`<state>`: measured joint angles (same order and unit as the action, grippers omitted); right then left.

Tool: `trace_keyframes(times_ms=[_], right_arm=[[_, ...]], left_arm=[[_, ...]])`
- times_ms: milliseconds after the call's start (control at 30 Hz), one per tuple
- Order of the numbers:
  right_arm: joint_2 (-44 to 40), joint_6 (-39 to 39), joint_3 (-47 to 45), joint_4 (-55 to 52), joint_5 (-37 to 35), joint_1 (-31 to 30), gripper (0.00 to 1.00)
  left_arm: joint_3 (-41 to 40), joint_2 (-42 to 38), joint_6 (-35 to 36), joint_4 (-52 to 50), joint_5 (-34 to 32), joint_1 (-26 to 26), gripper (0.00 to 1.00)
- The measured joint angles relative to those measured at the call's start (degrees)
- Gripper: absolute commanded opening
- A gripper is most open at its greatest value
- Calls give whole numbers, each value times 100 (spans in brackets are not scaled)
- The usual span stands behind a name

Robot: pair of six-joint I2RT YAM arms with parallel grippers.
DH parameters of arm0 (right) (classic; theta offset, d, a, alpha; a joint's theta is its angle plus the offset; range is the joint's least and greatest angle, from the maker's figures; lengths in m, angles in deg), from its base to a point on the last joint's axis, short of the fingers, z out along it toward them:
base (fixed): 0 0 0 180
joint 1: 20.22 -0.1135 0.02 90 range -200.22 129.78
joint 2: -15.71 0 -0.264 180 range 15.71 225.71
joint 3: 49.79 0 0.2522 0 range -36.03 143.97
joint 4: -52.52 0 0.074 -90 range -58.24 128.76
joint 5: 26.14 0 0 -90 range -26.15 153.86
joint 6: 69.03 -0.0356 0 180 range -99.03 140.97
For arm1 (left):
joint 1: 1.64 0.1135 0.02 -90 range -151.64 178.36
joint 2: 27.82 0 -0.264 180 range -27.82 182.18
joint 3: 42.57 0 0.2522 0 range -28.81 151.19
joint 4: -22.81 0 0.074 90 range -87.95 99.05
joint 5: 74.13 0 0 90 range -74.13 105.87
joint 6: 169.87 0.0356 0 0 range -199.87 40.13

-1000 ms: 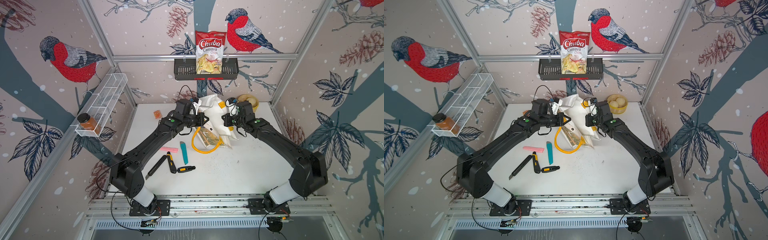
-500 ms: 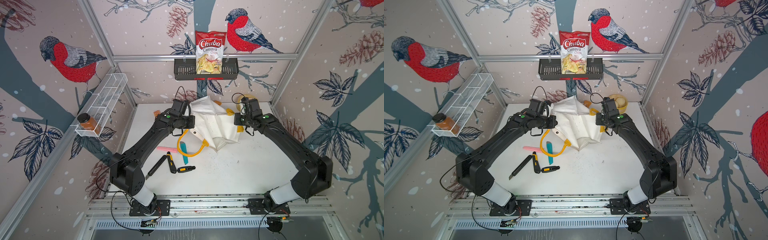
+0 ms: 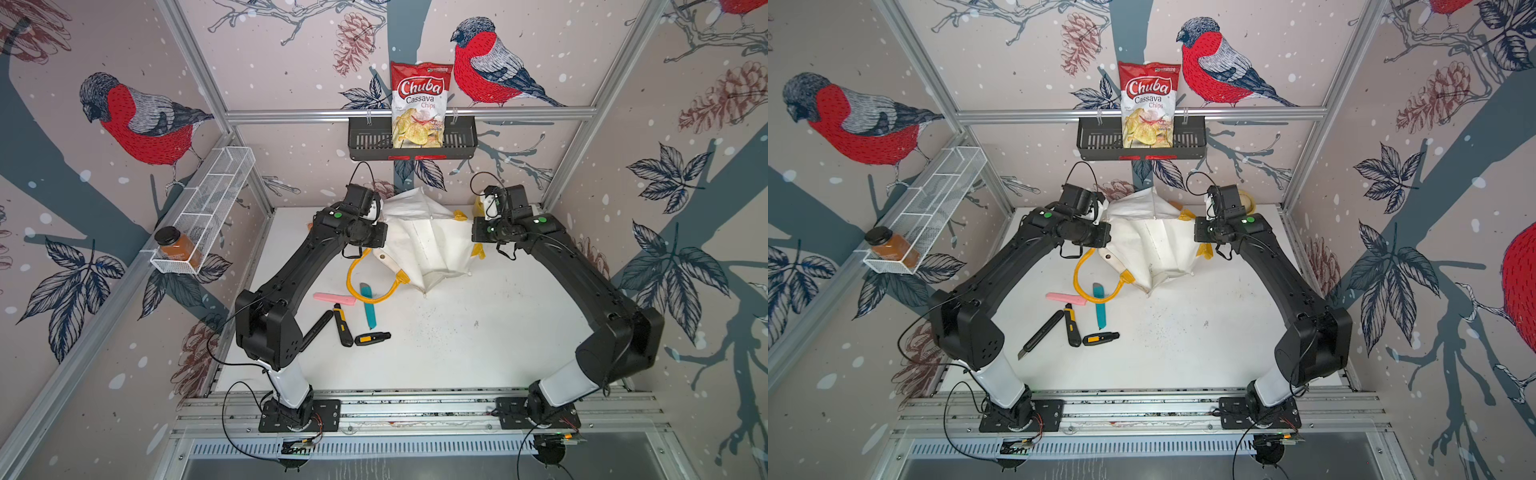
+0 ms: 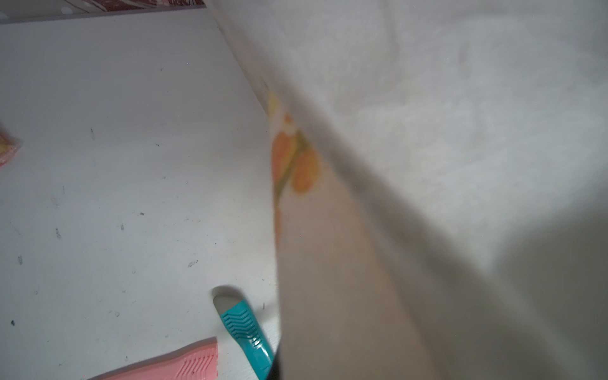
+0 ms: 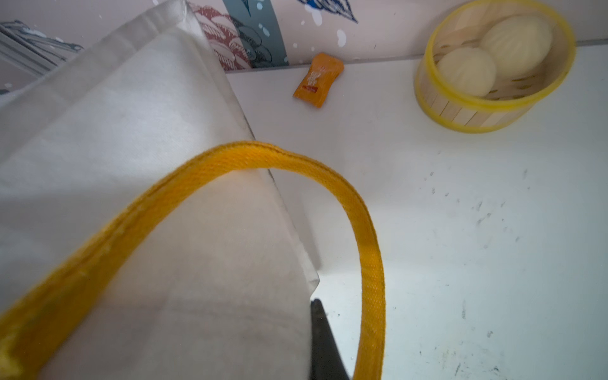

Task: Place the art knife into the pouch
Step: Open the pouch at the center of the board.

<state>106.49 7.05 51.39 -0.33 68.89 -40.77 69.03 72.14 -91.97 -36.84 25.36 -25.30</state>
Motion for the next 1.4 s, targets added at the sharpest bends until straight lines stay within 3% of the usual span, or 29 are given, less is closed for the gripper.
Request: trace_keyframes(times_ms=[233,300,533,667,800,1133,1400], right_arm=[[299,-299,-262,632,1025,-76,0],[396,-442,-273,852,1392,-57,0],[363,-640,-66,1029,2044,2,0],[243,-721,-136,1069,2181,7,0],[260,-774,-431,1283,2332,-2,0],[304,-1003,-988,1875,2695,24,0],[236,-1023,-1145,2026,2800,83,0]], left_arm=[[-267,-175,-297,649,452,35,65],[-184,-190,-299,820,535,48,69],[428,-17,-232,855,-177,407,70],[369,-122,-249,953,197,551,71],[-33,-433,-437,1349,866,501,71],[-2035,-654,-1073,2009,1305,83,71],[-2258,-284,-1714,2881,1462,-273,69]])
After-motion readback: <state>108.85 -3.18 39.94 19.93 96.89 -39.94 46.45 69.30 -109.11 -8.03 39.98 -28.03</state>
